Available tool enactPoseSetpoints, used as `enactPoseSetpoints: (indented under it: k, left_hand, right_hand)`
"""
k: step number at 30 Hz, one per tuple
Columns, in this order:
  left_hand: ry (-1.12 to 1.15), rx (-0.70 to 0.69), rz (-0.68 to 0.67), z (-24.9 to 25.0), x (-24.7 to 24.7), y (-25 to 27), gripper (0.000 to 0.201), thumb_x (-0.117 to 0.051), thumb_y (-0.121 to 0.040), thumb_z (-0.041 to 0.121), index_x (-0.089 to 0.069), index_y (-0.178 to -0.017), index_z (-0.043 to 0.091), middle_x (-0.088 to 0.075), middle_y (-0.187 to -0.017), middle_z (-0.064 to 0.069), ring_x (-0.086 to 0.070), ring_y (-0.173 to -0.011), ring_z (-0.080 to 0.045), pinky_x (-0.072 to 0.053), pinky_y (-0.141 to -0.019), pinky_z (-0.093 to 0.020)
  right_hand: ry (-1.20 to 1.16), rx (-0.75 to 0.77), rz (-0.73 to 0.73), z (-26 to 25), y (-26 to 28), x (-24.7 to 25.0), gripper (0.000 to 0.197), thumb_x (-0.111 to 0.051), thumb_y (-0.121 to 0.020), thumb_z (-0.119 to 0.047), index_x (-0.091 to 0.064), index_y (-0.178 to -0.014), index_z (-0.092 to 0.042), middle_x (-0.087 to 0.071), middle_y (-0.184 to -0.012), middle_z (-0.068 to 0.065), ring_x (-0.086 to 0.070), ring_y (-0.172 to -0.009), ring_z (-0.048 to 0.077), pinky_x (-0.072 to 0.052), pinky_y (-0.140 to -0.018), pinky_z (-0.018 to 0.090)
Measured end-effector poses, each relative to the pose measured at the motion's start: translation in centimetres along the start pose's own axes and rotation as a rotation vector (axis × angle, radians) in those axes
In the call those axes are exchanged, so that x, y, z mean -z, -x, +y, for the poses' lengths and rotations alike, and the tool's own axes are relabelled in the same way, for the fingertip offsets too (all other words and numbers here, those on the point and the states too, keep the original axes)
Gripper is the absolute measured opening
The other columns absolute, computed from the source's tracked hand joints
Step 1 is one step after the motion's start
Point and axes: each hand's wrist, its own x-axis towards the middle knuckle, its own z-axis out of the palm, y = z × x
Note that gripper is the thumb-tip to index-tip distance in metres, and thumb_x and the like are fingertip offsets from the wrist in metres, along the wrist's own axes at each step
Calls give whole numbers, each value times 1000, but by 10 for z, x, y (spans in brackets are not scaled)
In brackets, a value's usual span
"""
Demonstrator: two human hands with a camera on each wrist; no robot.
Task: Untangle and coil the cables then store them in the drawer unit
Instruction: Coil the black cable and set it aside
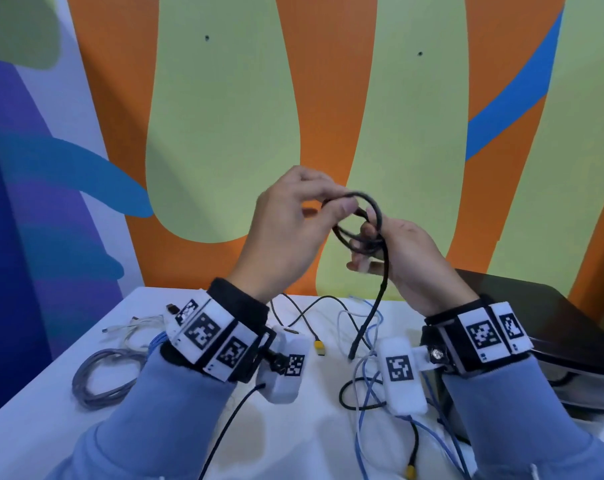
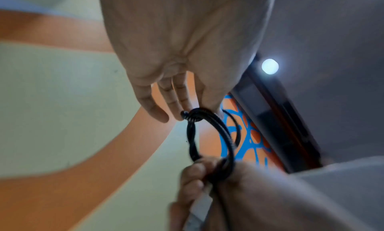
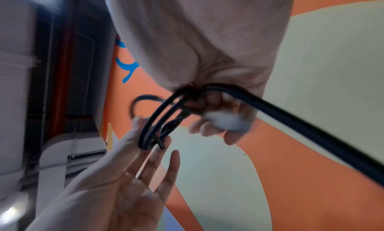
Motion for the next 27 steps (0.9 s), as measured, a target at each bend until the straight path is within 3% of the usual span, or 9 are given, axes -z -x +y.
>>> enactPoseSetpoints:
  k: [3,5,8,12,15,19,23,25,27]
  left_hand:
    - [408,216,68,4,-5,0,12,-69,-103,14,-79,-105,10,-80,-109,-3,-72,-102,-9,-57,-98,-28]
    - [677,341,107,7,-11,3,17,-57,-108,8,-73,-102,8,-79,-110,-6,-75,-105,-13,-58,-92,-25]
    - [953,471,229,6,-15,2,15,-54,-110,11,-67,-106,6,-79,-102,-10,-77,-97,-22,-61,-93,-33]
    - [1075,656,325,-4,-14,1,24,-51,-112,17,-68,-116,1,-76,-88,-8,-75,-76,-20,-64,-85,-34]
    - [1104,762,375,-11,-14,2,34,-45,-115,19,-68,-112,-5,-63,-77,-7,-66,-58,-18,-66,-78,-34]
    - [1025,740,263,-8,-8,1,24,-52,-112,17,-67,-119,-1,-50,-68,-1,-48,-54,-14,-62,-71,-30]
    - [846,619,149,2,-11,3,21,-58,-110,22,-68,-112,3,-46,-69,2,-46,-55,-12,-58,-81,-33]
    - [779,548,44,9,-10,5,17,-59,-109,18,-69,-108,5,-51,-70,0,-50,-56,-12,-53,-88,-35]
    - [683,442,-103,17,-10,7,15,-59,-107,14,-70,-104,4,-61,-73,-2,-56,-61,-13,-53,-85,-30]
  right_hand:
    - [-77,-87,-11,1,-1,4,37,-48,-111,-36,-53,-82,-14,-63,-75,9,-61,-64,21,-64,-77,43]
    - [-172,-127,-9,1,-2,4,40,-49,-110,-34,-52,-76,-14,-64,-78,10,-63,-66,21,-64,-76,41]
    - [-400,-204,-23,-1,-4,11,43,-48,-111,-33,-51,-72,-16,-63,-81,10,-68,-71,21,-64,-77,37]
    - [-746,-263,-68,-8,-2,12,44,-40,-113,-32,-49,-72,-17,-58,-72,4,-68,-72,21,-64,-81,35]
    - [-919,-231,-88,-9,-2,11,44,-36,-114,-28,-49,-73,-16,-43,-59,-4,-50,-52,14,-56,-72,30]
    - [-1017,-220,-155,-7,-3,19,38,-33,-113,-26,-62,-94,-10,-35,-61,-8,-26,-49,9,-27,-57,22]
    - [-991,-140,-110,-9,-1,21,46,-29,-114,-24,-53,-136,8,-55,-75,-4,-35,-51,8,-32,-56,20]
    - [-991,-107,-88,-9,-3,20,41,-29,-115,-24,-51,-128,8,-71,-96,6,-49,-55,7,-37,-53,17]
    - [-945,-67,-61,-10,-4,17,37,-32,-115,-26,-54,-117,5,-74,-113,20,-64,-67,11,-41,-56,17]
